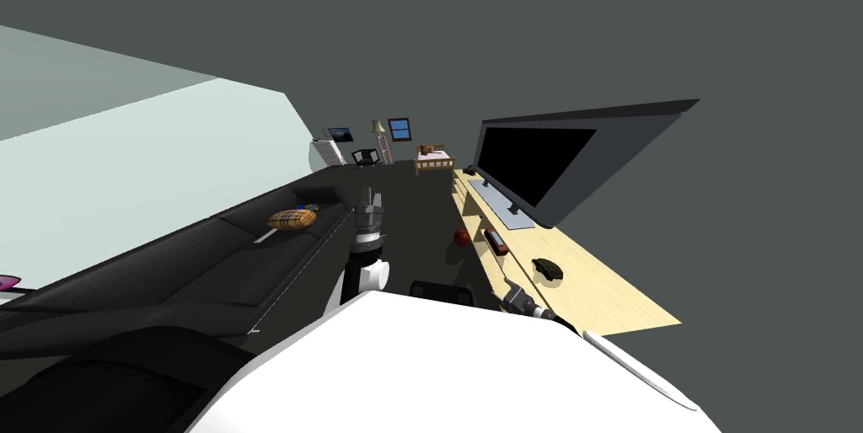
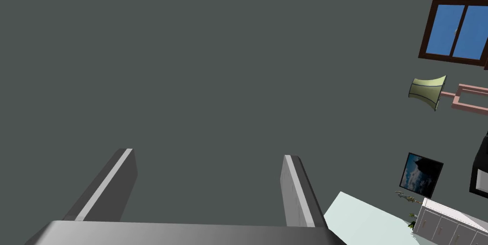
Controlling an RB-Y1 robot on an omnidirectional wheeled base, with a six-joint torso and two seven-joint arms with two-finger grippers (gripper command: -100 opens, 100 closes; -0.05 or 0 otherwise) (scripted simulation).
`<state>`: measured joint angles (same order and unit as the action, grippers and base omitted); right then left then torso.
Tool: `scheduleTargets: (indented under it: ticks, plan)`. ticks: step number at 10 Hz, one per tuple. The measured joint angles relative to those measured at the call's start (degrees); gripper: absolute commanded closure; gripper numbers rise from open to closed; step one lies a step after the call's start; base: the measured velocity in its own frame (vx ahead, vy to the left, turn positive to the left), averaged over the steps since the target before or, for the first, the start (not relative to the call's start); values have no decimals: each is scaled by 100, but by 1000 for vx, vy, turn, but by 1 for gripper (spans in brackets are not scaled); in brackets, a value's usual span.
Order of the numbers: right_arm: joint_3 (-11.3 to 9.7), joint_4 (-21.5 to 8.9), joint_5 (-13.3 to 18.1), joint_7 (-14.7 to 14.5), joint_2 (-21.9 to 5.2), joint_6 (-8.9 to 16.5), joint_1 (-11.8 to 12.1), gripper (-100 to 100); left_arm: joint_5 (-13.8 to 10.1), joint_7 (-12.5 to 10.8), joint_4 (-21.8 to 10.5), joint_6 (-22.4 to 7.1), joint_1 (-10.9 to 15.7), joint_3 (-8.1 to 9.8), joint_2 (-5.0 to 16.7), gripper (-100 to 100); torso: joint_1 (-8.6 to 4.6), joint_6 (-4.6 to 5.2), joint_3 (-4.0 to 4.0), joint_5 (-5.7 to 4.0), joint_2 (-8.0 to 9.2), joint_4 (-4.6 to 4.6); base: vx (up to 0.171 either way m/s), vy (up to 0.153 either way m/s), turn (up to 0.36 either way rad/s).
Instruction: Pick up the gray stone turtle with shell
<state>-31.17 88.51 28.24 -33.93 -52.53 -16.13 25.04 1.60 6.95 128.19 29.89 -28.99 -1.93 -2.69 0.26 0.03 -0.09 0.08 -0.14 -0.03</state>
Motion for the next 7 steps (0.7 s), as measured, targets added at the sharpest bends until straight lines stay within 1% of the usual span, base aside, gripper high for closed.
scheduleTargets:
  ticks: [1,2,3,4,5,6,7]
  plan:
    - [-93,-139,66,-50,-186,34,-16,-100,0,0,0,0,0,0,0,0,-1,-1,1,1,0,0,109,87,153]
    - [-342,-285,195,-94,-350,215,-149,-100,0,0,0,0,0,0,0,0,5,-3,-6,1,-12,-2,124,77,139]
    - [-484,-510,320,-215,-465,313,-173,-100,0,0,0,0,0,0,0,0,2,0,-9,1,-17,-3,81,42,44]
    - [-468,-641,357,-315,-581,272,-117,-100,0,0,0,0,0,0,0,0,-8,2,-3,0,-5,-1,71,24,107]
    - [-530,-691,444,-428,-685,344,-32,-100,0,0,0,0,0,0,0,0,-14,0,1,-2,1,0,54,12,41]
    - [-608,-748,474,-449,-791,404,-78,-100,0,0,0,0,0,1,0,0,-19,1,4,-3,7,2,73,13,79]
    - [-777,-874,544,-452,-902,501,-188,-100,0,0,0,0,0,0,1,0,-20,-1,2,-4,2,1,106,16,145]
